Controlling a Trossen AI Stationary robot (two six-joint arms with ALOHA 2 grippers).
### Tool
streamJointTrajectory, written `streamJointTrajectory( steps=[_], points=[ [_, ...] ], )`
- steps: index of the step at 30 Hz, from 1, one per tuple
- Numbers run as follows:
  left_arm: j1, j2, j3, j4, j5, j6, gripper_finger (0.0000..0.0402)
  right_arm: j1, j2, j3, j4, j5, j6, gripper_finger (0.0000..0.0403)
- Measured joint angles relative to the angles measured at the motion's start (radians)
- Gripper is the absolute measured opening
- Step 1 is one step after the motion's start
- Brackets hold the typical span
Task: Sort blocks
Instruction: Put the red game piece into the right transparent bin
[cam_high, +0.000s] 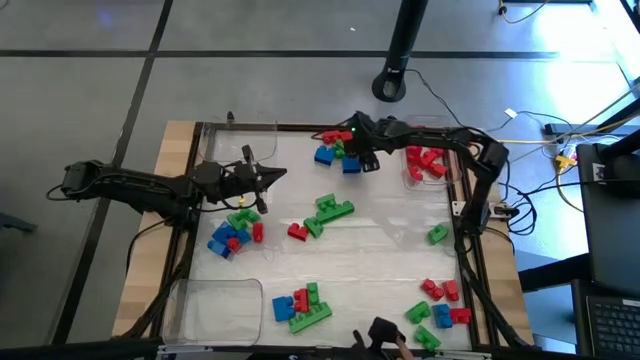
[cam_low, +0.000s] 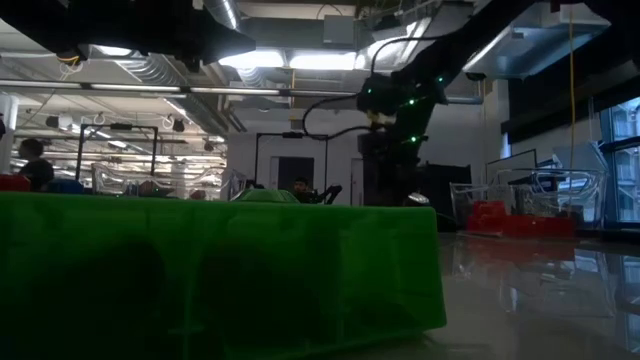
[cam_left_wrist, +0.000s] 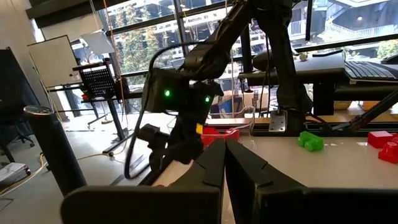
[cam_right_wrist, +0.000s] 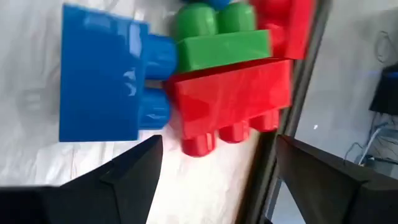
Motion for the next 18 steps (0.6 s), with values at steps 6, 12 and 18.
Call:
streamJointTrajectory(
  steps=[6, 12, 18],
  points=[
    [0.000, 0.000, 0.000, 0.001, 0.000, 0.000, 0.0004, -0.018, 0.030, 0.000, -0.029, -0.056, -0.010, 0.0312],
    [0.000, 0.000, 0.000, 0.002, 0.000, 0.000, 0.0004, -0.048, 0.031, 0.000, -0.038, -0.068, -0.003, 0.0309],
    [0.000, 0.000, 0.000, 0.002, 0.000, 0.000, 0.0004, -0.067, 0.047, 0.000, -0.019, -0.110, -0.034, 0.0263]
  ],
)
